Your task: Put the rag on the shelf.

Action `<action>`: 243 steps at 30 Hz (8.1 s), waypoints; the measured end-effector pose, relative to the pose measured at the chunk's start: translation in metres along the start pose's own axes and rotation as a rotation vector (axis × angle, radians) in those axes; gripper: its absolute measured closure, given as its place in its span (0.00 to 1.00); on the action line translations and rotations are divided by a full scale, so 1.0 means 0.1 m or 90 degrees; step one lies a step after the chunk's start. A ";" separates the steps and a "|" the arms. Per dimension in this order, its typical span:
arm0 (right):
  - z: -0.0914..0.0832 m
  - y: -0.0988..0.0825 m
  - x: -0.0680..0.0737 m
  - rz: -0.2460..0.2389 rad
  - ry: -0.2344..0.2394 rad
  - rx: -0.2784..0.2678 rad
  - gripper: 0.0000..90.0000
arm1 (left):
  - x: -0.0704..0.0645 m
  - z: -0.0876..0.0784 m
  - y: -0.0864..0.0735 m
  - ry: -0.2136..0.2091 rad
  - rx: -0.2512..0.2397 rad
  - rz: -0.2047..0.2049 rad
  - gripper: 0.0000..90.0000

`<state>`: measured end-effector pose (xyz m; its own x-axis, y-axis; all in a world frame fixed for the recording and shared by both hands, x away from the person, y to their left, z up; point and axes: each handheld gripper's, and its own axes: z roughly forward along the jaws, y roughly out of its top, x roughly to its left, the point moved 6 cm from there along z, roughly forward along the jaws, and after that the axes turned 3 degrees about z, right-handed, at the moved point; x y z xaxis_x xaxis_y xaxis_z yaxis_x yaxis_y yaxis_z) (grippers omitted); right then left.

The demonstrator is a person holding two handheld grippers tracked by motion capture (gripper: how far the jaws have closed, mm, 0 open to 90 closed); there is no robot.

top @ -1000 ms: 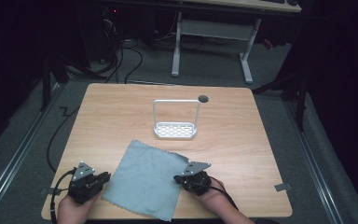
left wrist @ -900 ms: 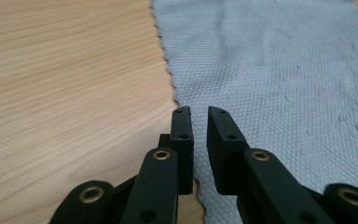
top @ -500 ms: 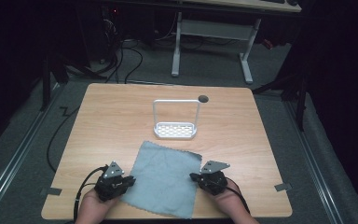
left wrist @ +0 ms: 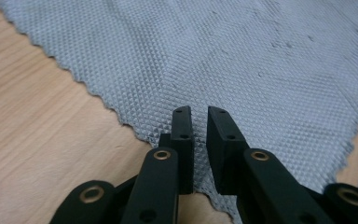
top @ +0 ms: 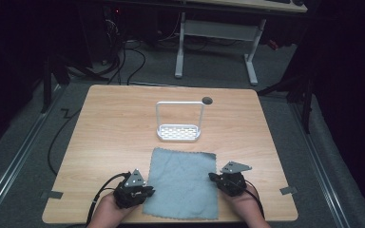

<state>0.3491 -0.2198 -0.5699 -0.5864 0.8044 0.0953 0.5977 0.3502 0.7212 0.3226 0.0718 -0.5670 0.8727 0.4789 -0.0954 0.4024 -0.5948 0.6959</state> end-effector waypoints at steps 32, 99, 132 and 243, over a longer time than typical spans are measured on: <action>-0.08 0.12 -0.12 0.012 -0.024 -0.071 0.79 | 0.88 0.31 0.43 0.185 -0.060 -0.146 0.63; -0.48 0.94 -0.02 0.023 -0.057 -0.289 0.99 | 0.59 -0.50 0.93 0.200 -0.361 -0.101 1.00; -1.19 1.81 0.03 -0.028 -0.077 -0.441 0.99 | 0.64 -1.30 1.77 0.277 -0.482 -0.004 1.00; 0.19 1.81 -1.26 0.129 -0.083 -0.231 0.71 | 2.10 -0.25 1.34 0.270 -0.242 -0.148 0.81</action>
<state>0.5417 -0.2488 -0.4645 -0.3898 0.9013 0.1888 0.4492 0.0071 0.8934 0.5527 0.1087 -0.4757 0.5561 0.8302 -0.0384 0.3742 -0.2088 0.9035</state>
